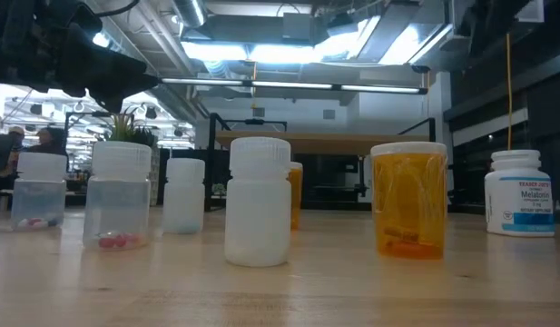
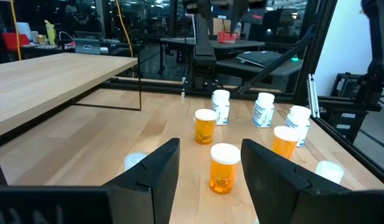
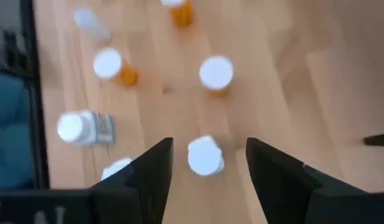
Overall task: Pick and place medicine bottles onto shelf by color
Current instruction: Put the top white supplement bottle on the shelf
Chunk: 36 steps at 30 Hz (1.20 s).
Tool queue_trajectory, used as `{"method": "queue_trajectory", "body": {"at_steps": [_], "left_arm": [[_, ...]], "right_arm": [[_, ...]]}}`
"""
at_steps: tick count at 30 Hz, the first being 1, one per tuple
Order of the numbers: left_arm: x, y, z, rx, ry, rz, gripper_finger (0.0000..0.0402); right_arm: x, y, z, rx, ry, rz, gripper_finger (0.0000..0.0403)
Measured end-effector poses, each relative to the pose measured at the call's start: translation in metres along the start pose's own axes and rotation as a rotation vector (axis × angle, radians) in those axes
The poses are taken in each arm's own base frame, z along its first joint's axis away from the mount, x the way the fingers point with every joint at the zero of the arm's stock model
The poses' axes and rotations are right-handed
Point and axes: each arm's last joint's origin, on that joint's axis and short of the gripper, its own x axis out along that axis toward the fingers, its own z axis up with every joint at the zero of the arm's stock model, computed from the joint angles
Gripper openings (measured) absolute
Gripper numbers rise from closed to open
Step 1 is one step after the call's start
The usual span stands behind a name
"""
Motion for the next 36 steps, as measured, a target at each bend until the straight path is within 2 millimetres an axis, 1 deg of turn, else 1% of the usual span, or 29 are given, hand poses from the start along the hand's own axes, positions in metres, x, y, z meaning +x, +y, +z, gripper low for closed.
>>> {"method": "queue_trajectory", "body": {"at_steps": [5, 8, 12, 18, 20, 23, 27, 31, 36], "left_arm": [[0.000, 0.000, 0.000, 0.002, 0.000, 0.000, 0.0165], [0.000, 0.000, 0.000, 0.007, 0.000, 0.000, 0.0165], [0.000, 0.000, 0.000, 0.008, 0.001, 0.000, 0.0165], [0.000, 0.000, 0.000, 0.008, 0.001, 0.000, 0.0165], [0.000, 0.000, 0.000, 0.008, 0.001, 0.000, 0.0165], [0.000, 0.000, 0.000, 0.008, 0.001, 0.000, 0.0165], [0.000, 0.000, 0.000, 0.008, 0.002, 0.000, 0.0165], [0.000, 0.000, 0.000, 0.009, 0.004, 0.000, 0.0165], [0.000, 0.000, -0.001, 0.011, 0.009, 0.001, 0.0165]], "right_arm": [[0.031, 0.010, 0.009, -0.033, 0.152, 0.035, 0.0202], [0.043, 0.012, 0.012, -0.088, 0.196, 0.030, 0.0202], [0.054, 0.014, 0.014, -0.158, 0.227, 0.007, 0.0202], [0.065, 0.016, 0.016, -0.165, 0.270, -0.003, 0.0202], [0.070, 0.016, 0.017, -0.169, 0.277, -0.033, 0.0203], [0.078, 0.017, 0.018, -0.170, 0.303, -0.051, 0.0217], [0.088, 0.017, 0.017, -0.171, 0.350, -0.070, 0.0250], [0.095, 0.015, 0.013, -0.172, 0.436, -0.106, 0.0279], [0.101, 0.017, 0.014, -0.125, 0.446, -0.122, 0.0285]]}}
